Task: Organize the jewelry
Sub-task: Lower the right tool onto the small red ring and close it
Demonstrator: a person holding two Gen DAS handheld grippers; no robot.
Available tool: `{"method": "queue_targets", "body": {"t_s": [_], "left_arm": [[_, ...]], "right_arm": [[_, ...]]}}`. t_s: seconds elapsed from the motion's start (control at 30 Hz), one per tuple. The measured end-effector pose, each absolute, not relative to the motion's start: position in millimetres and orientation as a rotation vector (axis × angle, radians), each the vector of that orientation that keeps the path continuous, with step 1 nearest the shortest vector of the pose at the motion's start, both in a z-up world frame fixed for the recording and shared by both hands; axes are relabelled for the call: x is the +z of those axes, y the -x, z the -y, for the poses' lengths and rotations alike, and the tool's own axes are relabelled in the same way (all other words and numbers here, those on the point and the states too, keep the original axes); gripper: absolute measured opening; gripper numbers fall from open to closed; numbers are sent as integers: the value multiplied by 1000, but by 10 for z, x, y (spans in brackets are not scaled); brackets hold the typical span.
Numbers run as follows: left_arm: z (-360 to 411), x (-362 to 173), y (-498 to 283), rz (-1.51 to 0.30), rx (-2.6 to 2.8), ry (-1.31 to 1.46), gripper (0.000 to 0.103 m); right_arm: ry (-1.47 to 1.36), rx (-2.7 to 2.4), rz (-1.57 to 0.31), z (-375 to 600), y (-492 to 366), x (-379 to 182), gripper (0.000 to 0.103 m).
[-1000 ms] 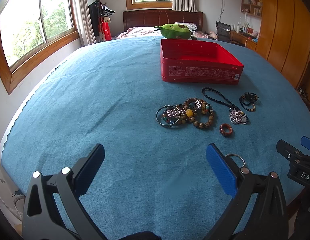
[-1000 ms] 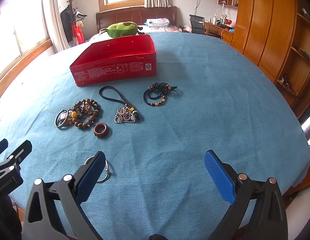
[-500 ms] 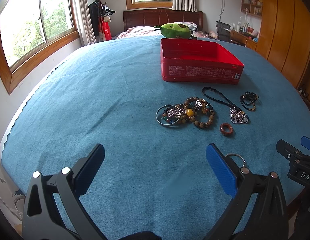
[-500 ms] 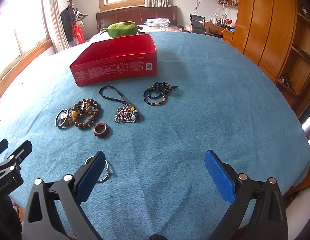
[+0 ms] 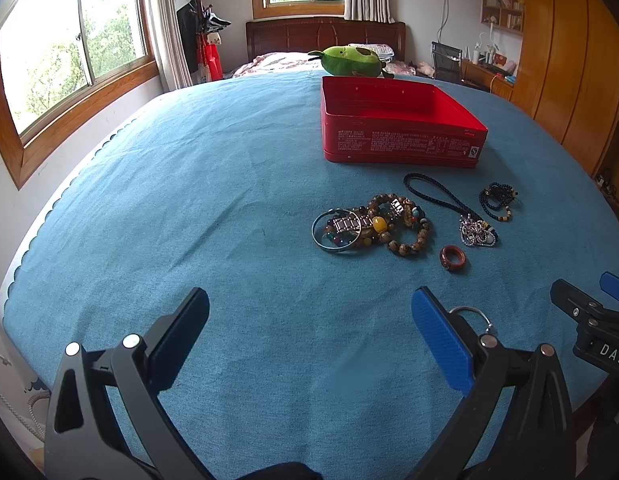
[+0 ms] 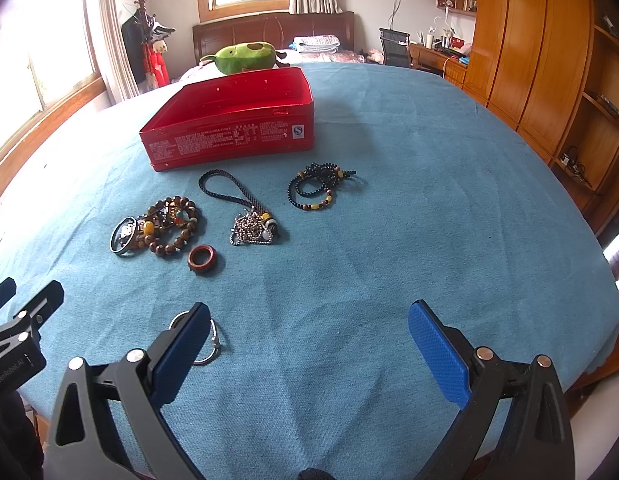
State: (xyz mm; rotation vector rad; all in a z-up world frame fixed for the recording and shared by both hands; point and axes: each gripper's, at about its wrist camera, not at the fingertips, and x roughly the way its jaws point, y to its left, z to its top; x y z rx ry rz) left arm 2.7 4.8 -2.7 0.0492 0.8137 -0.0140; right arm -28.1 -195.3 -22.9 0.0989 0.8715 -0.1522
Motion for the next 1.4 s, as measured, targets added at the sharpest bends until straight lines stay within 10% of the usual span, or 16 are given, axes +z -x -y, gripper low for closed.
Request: {"method": "queue_targets", "body": {"t_s": [0.53, 0.87, 1.4], "left_arm": [[-491, -323, -326, -977, -93, 92, 99], [-322, -361, -499, -995, -97, 47, 99], [-431, -402, -969, -1000, -36, 50, 99]], "right_arm": [[-211, 171, -998, 2145, -40, -428, 97], [-251, 278, -1129, 1953, -525, -571, 34], [-178, 293, -1205, 1574, -1089, -812, 19]]}}
